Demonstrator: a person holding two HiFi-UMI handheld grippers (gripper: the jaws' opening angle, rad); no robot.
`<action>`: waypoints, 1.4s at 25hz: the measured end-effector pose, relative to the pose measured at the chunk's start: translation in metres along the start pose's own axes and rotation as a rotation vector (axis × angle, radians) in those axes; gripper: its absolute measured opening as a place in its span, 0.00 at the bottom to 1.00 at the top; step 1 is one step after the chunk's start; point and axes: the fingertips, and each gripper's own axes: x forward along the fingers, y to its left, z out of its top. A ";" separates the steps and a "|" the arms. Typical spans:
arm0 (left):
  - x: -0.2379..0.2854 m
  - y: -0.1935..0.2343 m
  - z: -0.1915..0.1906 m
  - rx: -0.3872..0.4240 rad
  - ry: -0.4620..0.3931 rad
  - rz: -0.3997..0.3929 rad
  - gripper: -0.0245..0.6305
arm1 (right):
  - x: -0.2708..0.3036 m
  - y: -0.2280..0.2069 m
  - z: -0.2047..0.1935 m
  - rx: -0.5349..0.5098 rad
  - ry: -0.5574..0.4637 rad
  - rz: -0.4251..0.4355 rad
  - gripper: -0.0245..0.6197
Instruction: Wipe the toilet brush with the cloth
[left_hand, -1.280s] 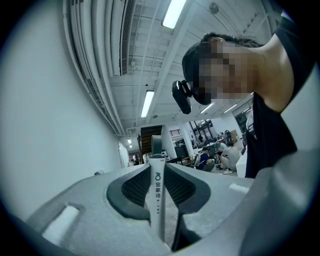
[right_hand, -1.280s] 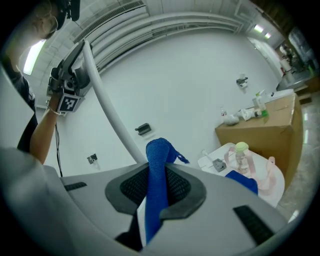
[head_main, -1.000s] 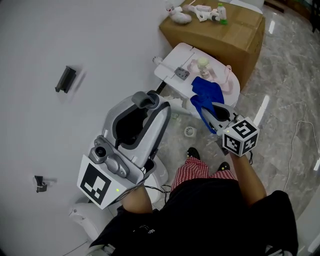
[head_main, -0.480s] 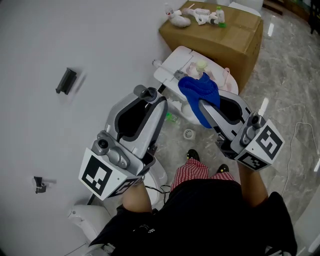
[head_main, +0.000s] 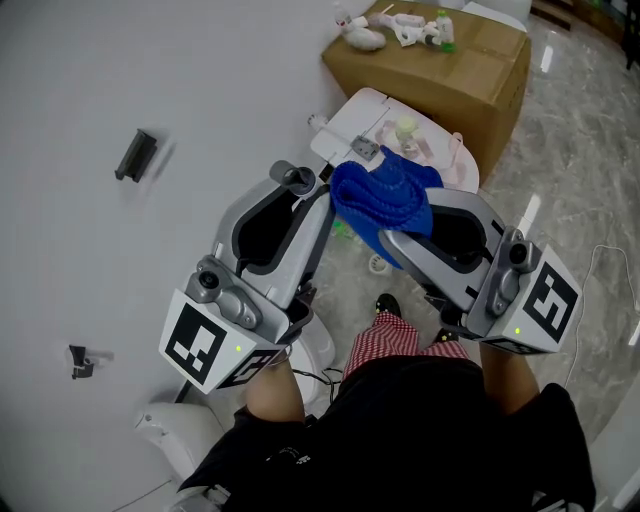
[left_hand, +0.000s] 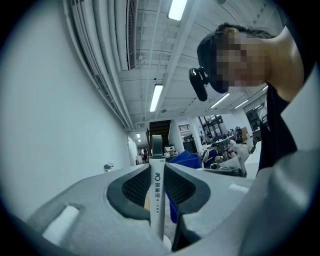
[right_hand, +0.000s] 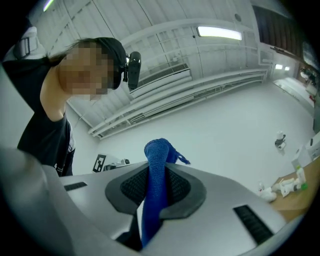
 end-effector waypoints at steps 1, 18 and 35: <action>0.000 -0.001 0.001 -0.002 -0.001 -0.002 0.17 | 0.002 0.003 -0.002 -0.001 0.009 0.012 0.14; 0.003 -0.026 0.004 -0.036 -0.026 -0.061 0.17 | 0.000 0.009 -0.028 -0.036 0.136 -0.020 0.14; 0.004 -0.027 0.009 -0.061 -0.053 -0.058 0.17 | -0.019 -0.006 -0.065 0.002 0.234 -0.073 0.14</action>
